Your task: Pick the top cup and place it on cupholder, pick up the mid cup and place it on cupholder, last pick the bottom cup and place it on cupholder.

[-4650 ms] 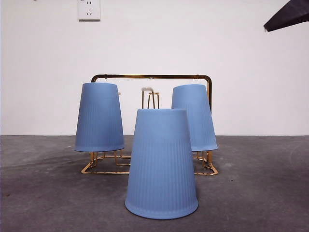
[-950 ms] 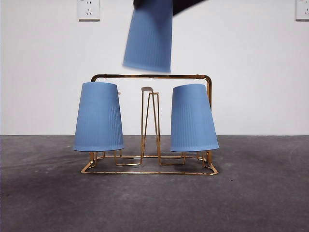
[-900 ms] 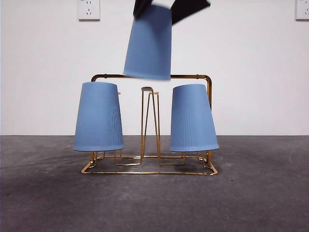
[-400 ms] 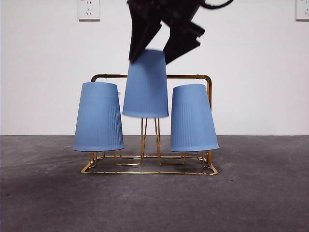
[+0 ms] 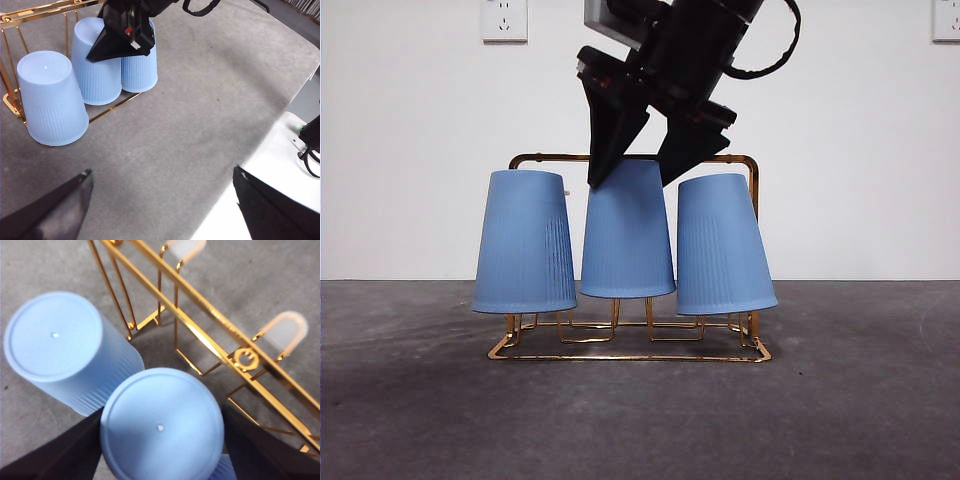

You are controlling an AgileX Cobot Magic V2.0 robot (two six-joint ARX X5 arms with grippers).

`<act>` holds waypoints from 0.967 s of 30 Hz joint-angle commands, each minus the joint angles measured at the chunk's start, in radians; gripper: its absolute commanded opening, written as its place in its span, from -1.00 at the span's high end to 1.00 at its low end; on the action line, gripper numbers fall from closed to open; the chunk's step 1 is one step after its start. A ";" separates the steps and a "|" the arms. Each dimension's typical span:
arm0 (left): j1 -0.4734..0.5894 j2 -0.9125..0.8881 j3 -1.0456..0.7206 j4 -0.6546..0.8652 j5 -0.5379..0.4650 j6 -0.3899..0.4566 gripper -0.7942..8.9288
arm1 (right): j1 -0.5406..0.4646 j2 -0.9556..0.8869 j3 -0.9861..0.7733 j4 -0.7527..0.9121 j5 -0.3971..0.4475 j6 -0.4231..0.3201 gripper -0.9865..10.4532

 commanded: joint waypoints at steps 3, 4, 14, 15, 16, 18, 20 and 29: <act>-0.007 0.005 0.010 0.009 0.002 -0.006 -0.06 | 0.003 0.033 0.019 0.002 -0.004 -0.014 0.25; -0.007 0.005 0.010 0.010 0.002 -0.005 -0.06 | 0.001 0.034 0.019 0.001 -0.004 -0.014 0.25; -0.007 0.005 0.010 0.009 0.002 -0.006 -0.06 | -0.002 0.039 0.019 -0.021 -0.020 -0.014 0.08; -0.007 0.005 0.010 0.009 0.002 -0.006 -0.06 | -0.002 0.039 0.019 -0.021 -0.020 -0.014 0.08; -0.007 0.005 0.010 0.009 0.002 -0.006 -0.06 | -0.002 0.039 0.019 -0.021 -0.020 -0.014 0.08; -0.007 0.005 0.010 0.008 0.002 -0.006 -0.06 | -0.001 0.039 0.019 -0.020 -0.019 -0.013 0.08; -0.007 0.005 0.010 0.007 0.002 -0.006 -0.06 | -0.001 0.031 0.020 -0.021 -0.018 -0.013 0.08; -0.007 0.005 0.010 0.006 0.002 -0.006 -0.06 | -0.001 -0.097 0.022 -0.024 -0.014 -0.011 0.08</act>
